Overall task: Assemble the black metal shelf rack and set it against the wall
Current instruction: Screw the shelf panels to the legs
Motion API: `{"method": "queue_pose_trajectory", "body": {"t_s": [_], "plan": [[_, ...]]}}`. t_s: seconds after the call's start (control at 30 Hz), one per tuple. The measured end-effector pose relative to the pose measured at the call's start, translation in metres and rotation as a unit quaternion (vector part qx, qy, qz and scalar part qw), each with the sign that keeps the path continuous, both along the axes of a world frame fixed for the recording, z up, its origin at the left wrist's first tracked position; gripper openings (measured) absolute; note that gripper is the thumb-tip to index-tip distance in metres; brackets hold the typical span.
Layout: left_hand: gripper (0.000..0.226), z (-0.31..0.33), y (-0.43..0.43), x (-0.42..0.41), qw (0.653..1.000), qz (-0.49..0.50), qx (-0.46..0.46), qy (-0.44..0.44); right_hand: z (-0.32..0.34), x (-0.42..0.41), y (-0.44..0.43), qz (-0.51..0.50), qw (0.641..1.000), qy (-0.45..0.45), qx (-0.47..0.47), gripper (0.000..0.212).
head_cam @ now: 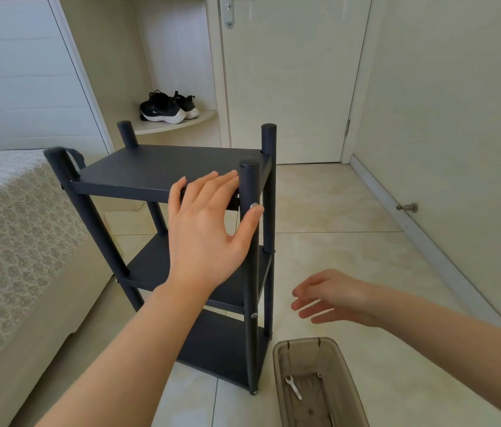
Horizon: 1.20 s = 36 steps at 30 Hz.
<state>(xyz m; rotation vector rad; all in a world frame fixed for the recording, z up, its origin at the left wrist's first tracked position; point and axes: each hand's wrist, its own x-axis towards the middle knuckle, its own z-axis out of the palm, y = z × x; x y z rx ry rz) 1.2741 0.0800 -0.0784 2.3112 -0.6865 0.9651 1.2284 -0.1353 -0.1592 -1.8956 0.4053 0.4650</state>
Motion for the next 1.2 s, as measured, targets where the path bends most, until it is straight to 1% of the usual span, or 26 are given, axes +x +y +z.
{"method": "queue_pose_trajectory", "body": {"t_s": [0.07,0.17,0.3,0.37,0.47,0.57,0.6,0.63,0.67,0.7,0.73,0.8,0.93,1.03,1.2], "plan": [[0.052,-0.005,-0.002,0.001,1.000,0.001,-0.009,-0.024,-0.025,-0.001,-0.005,0.012,0.999,0.030,-0.026,0.019],[0.049,-0.008,-0.006,0.004,0.998,0.000,-0.022,-0.052,-0.066,-0.001,-0.009,0.001,0.998,0.060,-0.038,0.018],[0.045,-0.013,-0.007,0.006,0.996,0.000,-0.031,-0.078,-0.129,-0.002,-0.008,-0.010,0.995,0.089,-0.050,0.006],[0.044,-0.015,-0.007,0.007,0.996,-0.002,-0.031,-0.087,-0.157,-0.003,-0.006,-0.005,0.993,0.103,-0.066,0.008],[0.042,-0.017,-0.008,0.008,0.995,-0.004,-0.032,-0.097,-0.194,-0.008,-0.004,0.035,0.983,0.129,-0.125,0.013],[0.043,-0.017,-0.010,0.007,0.994,-0.007,-0.034,-0.102,-0.222,-0.017,-0.004,0.109,0.961,0.159,-0.198,0.021],[0.043,-0.018,-0.010,0.008,0.994,-0.008,-0.033,-0.105,-0.228,-0.020,-0.001,0.134,0.952,0.170,-0.216,0.019],[0.042,-0.018,-0.010,0.009,0.994,-0.008,-0.032,-0.107,-0.235,-0.022,0.001,0.166,0.941,0.181,-0.232,0.009],[0.042,-0.019,-0.010,0.011,0.993,-0.008,-0.032,-0.109,-0.242,-0.025,0.002,0.194,0.930,0.190,-0.247,0.011],[0.042,-0.020,-0.010,0.011,0.993,-0.008,-0.033,-0.111,-0.249,-0.028,0.002,0.217,0.918,0.198,-0.265,0.024],[0.042,-0.020,-0.010,0.012,0.993,-0.005,-0.035,-0.115,-0.255,-0.031,0.003,0.236,0.909,0.200,-0.279,0.032],[0.041,-0.021,-0.012,0.013,0.992,0.003,-0.037,-0.121,-0.265,-0.039,0.004,0.274,0.889,0.197,-0.311,0.035],[0.039,-0.023,-0.015,0.013,0.992,0.013,-0.042,-0.121,-0.284,-0.053,0.008,0.345,0.836,0.191,-0.381,0.040],[0.039,-0.024,-0.017,0.013,0.991,0.013,-0.045,-0.122,-0.294,-0.058,0.010,0.374,0.812,0.188,-0.408,0.042],[0.040,-0.024,-0.018,0.012,0.992,0.019,-0.041,-0.120,-0.307,-0.059,0.010,0.382,0.797,0.182,-0.431,0.042]]}}
